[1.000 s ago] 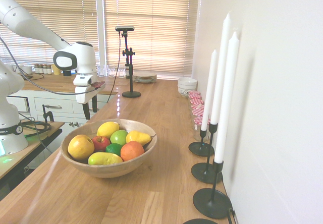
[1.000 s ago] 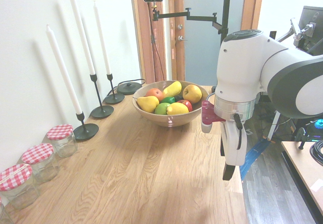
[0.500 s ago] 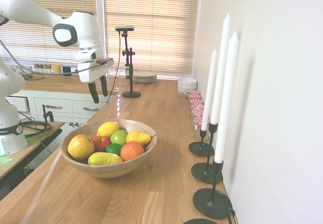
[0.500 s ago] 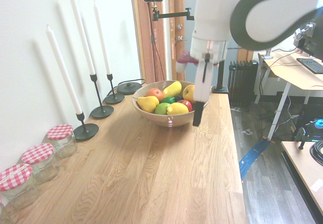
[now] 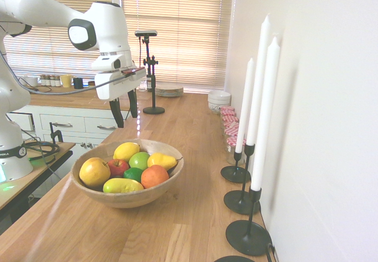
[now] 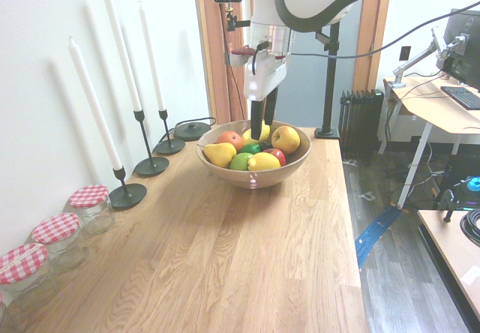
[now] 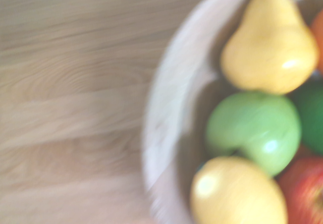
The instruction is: Take green apple out of the basket
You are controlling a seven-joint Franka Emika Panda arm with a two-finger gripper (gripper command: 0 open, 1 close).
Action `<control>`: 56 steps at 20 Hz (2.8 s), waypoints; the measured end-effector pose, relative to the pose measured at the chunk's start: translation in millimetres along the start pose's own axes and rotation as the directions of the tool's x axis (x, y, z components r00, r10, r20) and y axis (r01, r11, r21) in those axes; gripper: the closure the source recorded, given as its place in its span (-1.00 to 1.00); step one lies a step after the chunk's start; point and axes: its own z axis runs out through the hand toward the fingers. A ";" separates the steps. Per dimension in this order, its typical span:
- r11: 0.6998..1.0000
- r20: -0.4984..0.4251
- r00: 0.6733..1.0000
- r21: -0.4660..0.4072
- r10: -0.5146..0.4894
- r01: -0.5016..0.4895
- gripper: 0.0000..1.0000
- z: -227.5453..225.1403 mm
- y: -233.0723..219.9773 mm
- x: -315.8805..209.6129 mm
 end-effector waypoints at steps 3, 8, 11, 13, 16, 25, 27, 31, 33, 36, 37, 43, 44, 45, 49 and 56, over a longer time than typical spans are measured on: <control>1.000 0.014 1.000 -0.010 0.007 -0.007 -1.00 9.0 -7.8 18.5; 1.000 0.043 0.999 -0.014 0.025 -0.024 -1.00 25.5 -8.2 52.2; 0.999 0.060 0.998 -0.030 0.033 -0.031 -1.00 47.7 -11.2 67.8; 0.999 0.071 0.997 -0.043 0.033 -0.030 -1.00 63.2 -16.0 73.3; 0.998 0.086 0.996 -0.059 0.030 -0.025 -1.00 78.8 -20.9 79.4; 0.994 0.140 0.989 -0.101 0.056 -0.042 -1.00 129.9 -15.3 92.0; 0.994 0.146 0.988 -0.106 0.056 -0.040 1.00 135.4 -15.4 91.7; 0.994 0.142 0.989 -0.102 0.050 -0.035 1.00 134.9 -15.9 92.3; 0.994 0.141 0.989 -0.101 0.050 -0.035 1.00 134.8 -16.0 92.5; 0.994 0.141 0.989 -0.098 0.052 -0.038 1.00 134.6 -15.6 93.1; 0.994 0.141 0.989 -0.097 0.052 -0.039 1.00 134.6 -15.5 93.2; 0.995 0.139 0.989 -0.096 0.053 -0.040 1.00 134.2 -15.3 93.6; 0.995 0.139 0.989 -0.095 0.053 -0.040 1.00 134.1 -15.3 93.6; 0.995 0.139 0.989 -0.095 0.053 -0.040 1.00 134.1 -15.2 93.6; 0.995 0.133 0.990 -0.089 0.053 -0.042 1.00 129.8 -15.1 94.2; 1.000 0.074 0.997 -0.001 -0.003 0.003 1.00 41.4 -40.9 70.0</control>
